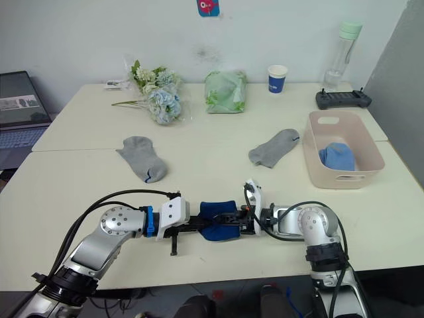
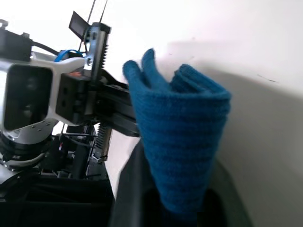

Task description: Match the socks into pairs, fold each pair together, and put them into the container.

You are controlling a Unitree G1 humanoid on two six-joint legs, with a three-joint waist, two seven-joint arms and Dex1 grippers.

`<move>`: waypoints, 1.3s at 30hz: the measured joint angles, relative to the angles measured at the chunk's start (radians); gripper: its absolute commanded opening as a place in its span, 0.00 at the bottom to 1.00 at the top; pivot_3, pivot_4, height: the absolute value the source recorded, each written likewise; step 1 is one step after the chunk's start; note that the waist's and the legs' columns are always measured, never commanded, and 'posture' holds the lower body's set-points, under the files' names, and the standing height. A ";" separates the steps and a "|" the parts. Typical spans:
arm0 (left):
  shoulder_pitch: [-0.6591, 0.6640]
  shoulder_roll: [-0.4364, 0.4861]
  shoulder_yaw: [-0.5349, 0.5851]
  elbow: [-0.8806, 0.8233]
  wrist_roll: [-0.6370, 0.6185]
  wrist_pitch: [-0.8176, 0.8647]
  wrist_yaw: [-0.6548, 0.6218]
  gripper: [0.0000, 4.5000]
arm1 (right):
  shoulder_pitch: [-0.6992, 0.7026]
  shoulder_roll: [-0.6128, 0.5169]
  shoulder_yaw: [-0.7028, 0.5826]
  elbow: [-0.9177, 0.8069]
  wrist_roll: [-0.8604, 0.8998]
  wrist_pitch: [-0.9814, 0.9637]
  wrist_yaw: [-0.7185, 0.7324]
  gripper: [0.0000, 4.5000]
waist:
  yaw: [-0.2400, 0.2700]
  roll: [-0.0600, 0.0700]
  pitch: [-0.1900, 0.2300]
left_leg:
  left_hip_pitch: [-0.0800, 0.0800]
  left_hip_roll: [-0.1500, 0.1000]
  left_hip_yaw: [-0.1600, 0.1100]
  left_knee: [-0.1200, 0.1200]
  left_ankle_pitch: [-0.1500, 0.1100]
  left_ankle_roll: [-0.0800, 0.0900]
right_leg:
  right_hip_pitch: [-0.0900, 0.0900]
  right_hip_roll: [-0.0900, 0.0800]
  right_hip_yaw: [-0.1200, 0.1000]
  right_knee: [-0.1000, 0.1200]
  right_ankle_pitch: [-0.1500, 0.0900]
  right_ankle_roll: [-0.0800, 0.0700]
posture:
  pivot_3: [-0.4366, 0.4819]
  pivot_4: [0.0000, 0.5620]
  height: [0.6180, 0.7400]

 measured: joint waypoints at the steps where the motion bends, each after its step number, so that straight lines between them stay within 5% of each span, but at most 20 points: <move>1: 0.003 0.000 0.006 -0.002 -0.017 0.012 -0.005 0.00 | 0.001 0.000 0.000 -0.002 0.000 0.000 0.000 0.01 | 0.000 0.000 0.000 | 0.000 0.000 0.000 0.000 0.000 0.000 | 0.000 0.000 0.000 0.000 0.000 0.000 | 0.48 0.27 1.00; 5: -0.003 -0.001 0.053 -0.033 -0.135 0.123 -0.047 0.12 | 0.015 -0.014 -0.008 -0.033 0.003 0.002 -0.004 0.00 | 0.000 0.001 0.001 | -0.002 0.000 0.000 0.000 0.000 0.000 | -0.001 0.000 0.000 0.000 0.000 0.000 | 0.48 0.27 1.00; 11: -0.195 0.023 0.201 -0.108 -0.373 0.374 -0.070 0.55 | 0.002 -0.168 -0.187 -0.199 0.039 0.038 -0.057 0.00 | 0.011 0.001 0.006 | -0.004 -0.003 0.000 0.002 0.000 0.000 | -0.001 -0.001 -0.002 -0.001 0.000 0.000 | 0.48 0.27 1.00; 17: -0.396 -0.088 0.211 -0.130 -0.431 0.463 0.022 0.98 | -0.123 -0.399 -0.338 -0.323 0.066 0.048 -0.079 0.00 | 0.007 0.002 0.007 | -0.004 -0.002 0.001 0.000 0.000 0.000 | -0.001 -0.001 -0.002 -0.003 -0.001 0.001 | 0.48 0.27 1.00; 21: -0.490 -0.230 0.144 -0.116 -0.400 0.450 0.092 0.99 | -0.200 -0.708 -0.380 -0.260 -0.037 -0.039 -0.025 0.00 | 0.014 0.003 0.011 | -0.006 -0.004 0.002 0.001 0.000 0.000 | -0.001 -0.001 -0.001 -0.005 -0.001 0.001 | 0.48 0.27 1.00; 23: -0.542 -0.324 0.119 -0.083 -0.370 0.417 0.136 0.99 | -0.181 -0.914 -0.334 -0.183 -0.179 -0.209 0.051 0.00 | 0.022 0.003 0.011 | -0.006 -0.006 0.002 0.001 0.000 0.000 | -0.001 0.000 -0.001 -0.007 -0.001 0.002 | 0.48 0.27 1.00; 27: -0.608 -0.444 0.083 0.013 -0.294 0.343 0.206 0.99 | -0.122 -1.106 -0.171 0.046 -0.513 -0.647 0.165 0.00 | 0.012 0.000 0.011 | -0.004 -0.006 0.008 0.001 0.000 0.001 | 0.000 -0.001 0.004 -0.007 0.000 0.004 | 0.48 0.27 1.00; 33: -0.621 -0.532 0.059 0.050 -0.267 0.312 0.225 0.99 | -0.228 -0.998 0.119 0.462 -0.904 -1.215 0.211 0.00 | -0.020 0.002 0.012 | 0.000 -0.003 0.015 0.001 0.002 -0.003 | -0.002 -0.002 0.010 -0.003 0.001 0.004 | 0.48 0.27 1.00; 39: -0.574 -0.502 0.053 0.013 -0.266 0.339 0.227 0.99 | -0.413 -0.854 0.208 0.722 -1.061 -1.489 0.222 0.00 | -0.017 0.004 0.013 | -0.001 -0.002 0.015 0.001 0.002 -0.003 | -0.003 -0.001 0.011 -0.003 0.001 0.004 | 0.48 0.27 1.00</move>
